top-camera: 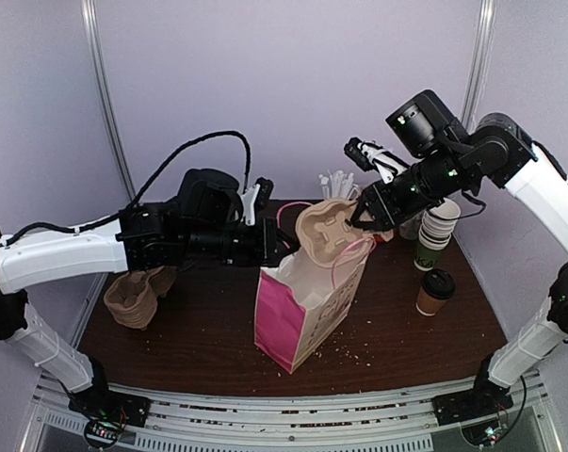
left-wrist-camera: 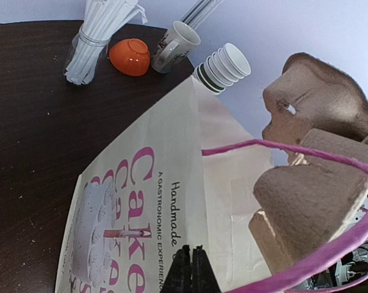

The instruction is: Pack the takeout coffee

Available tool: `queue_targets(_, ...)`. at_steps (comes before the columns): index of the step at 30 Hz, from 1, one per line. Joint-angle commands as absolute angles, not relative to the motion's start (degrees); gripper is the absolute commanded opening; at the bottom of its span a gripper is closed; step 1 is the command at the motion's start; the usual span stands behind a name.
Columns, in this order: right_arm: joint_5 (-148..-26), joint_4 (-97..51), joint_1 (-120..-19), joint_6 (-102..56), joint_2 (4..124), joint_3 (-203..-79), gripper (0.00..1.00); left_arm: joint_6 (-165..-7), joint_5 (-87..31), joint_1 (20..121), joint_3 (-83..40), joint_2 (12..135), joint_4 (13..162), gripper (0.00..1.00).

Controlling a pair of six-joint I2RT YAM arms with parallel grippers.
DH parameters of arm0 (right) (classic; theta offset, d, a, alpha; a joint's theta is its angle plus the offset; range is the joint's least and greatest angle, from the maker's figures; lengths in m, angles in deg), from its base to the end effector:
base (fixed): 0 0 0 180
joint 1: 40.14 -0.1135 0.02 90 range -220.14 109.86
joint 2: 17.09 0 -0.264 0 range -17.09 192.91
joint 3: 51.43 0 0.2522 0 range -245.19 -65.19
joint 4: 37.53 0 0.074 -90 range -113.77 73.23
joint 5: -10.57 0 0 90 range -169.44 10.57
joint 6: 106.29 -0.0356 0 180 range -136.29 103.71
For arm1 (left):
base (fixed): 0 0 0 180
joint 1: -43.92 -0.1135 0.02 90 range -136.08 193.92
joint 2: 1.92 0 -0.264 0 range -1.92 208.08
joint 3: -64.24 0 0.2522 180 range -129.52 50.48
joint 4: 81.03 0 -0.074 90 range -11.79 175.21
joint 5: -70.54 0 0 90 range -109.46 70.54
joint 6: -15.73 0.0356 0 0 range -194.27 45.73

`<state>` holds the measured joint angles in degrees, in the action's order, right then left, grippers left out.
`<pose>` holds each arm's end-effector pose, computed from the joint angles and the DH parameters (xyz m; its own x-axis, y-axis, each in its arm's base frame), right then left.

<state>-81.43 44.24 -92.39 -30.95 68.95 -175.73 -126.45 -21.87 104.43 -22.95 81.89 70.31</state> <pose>0.1700 0.2216 0.4576 -0.6117 -0.3769 -0.6956 -0.6728 0.7103 0.2068 0.1672 -0.2988 0.3440 -0.8307 -0.1344 -0.5403 0.3787 0.5749 -0.7253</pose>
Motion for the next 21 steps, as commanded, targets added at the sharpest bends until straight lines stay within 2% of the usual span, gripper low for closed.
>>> queue_targets(1, -82.2, 43.2, -93.7, -29.3, 69.7, -177.7, 0.26, -126.7, -18.6, 104.1, -21.7, 78.8, 69.3, 0.00)
queue_targets(9, -84.1, 39.6, -95.9, -29.1, 71.8, -181.0, 0.26, -125.9, -17.7, 104.1, -21.3, 77.7, 68.5, 0.00)
queue_targets(21, -90.1, 37.4, -96.4, -28.7, 70.5, -171.7, 0.26, -125.7, -15.3, 104.1, -20.1, 75.7, 67.6, 0.00)
